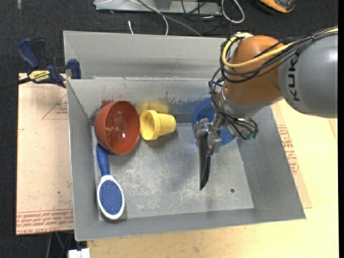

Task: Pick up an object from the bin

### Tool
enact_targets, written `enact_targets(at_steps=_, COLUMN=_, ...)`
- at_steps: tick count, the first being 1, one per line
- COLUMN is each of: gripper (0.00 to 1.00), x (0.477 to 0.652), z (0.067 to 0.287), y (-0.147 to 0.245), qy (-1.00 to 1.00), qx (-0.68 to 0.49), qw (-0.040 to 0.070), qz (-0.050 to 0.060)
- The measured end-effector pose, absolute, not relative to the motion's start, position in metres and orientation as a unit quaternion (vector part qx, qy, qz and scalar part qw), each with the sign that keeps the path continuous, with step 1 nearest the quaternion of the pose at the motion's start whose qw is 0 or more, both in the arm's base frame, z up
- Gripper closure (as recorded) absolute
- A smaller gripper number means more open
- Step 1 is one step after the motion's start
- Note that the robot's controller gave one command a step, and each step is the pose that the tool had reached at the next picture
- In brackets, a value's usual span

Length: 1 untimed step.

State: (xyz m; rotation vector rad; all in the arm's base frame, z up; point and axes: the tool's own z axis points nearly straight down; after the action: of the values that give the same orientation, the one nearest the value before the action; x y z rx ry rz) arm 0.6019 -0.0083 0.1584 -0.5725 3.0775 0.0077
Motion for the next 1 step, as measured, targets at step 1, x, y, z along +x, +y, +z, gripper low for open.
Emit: enact_targets(at_steps=1, gripper=1.0, x=0.5378, z=0.1556, y=-0.0016, qy=0.991, qx=-0.134, qw=0.002, qz=0.004)
